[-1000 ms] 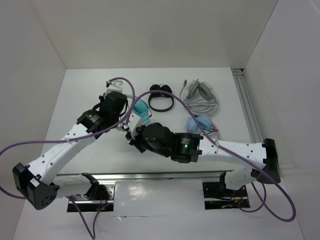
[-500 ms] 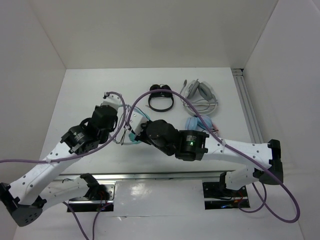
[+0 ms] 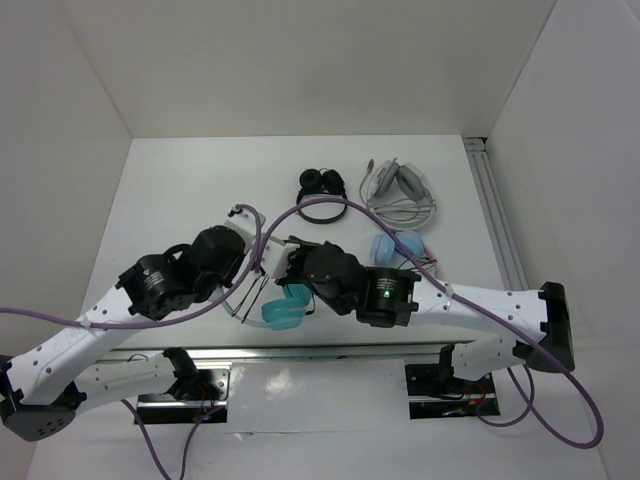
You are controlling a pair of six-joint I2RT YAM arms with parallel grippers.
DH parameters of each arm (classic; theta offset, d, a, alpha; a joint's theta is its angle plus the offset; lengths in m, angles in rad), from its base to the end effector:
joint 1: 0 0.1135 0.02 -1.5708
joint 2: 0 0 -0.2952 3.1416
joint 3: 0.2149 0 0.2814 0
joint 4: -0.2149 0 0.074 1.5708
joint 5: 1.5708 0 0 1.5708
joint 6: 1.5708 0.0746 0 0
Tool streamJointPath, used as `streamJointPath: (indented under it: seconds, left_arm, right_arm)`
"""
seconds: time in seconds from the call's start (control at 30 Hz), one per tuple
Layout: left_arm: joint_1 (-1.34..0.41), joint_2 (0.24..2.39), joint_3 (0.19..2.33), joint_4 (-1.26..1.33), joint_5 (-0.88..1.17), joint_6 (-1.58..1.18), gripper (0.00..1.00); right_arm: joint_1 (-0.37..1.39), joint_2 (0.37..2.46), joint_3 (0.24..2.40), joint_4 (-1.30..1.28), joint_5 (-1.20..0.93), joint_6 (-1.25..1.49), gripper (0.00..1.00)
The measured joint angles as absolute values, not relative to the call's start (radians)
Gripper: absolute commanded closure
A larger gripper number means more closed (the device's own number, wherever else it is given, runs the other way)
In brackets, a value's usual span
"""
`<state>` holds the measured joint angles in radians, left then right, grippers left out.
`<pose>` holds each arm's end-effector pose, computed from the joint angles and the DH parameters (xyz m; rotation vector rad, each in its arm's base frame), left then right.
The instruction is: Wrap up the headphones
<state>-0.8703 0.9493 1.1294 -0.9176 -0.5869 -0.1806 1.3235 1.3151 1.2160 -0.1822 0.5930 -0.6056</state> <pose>0.1660 -0.1328 0.3703 0.4556 2.1178 0.0846 0.1274 0.3344 0.3939 -1.2142 1.3332 -0.0385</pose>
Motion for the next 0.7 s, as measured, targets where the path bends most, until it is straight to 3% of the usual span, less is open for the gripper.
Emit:
streamJointPath:
  seconds: [0.4,0.5,0.7]
  left_arm:
    - [-0.890,0.881,1.246,-0.955,-0.437,-0.183,1.00]
    - [-0.905,0.882,1.246,-0.955,-0.405,-0.181,1.00]
    - [-0.907,0.883,1.284,-0.958,-0.388,-0.179,1.00]
  right_arm:
    - [1.186,1.258,1.143,-0.158,0.400,-0.655,1.00]
    - [1.180,1.233,1.142,-0.157,0.357,-0.656,0.91]
    - [1.145,1.201,1.135,-0.149,0.289,-0.654,0.91]
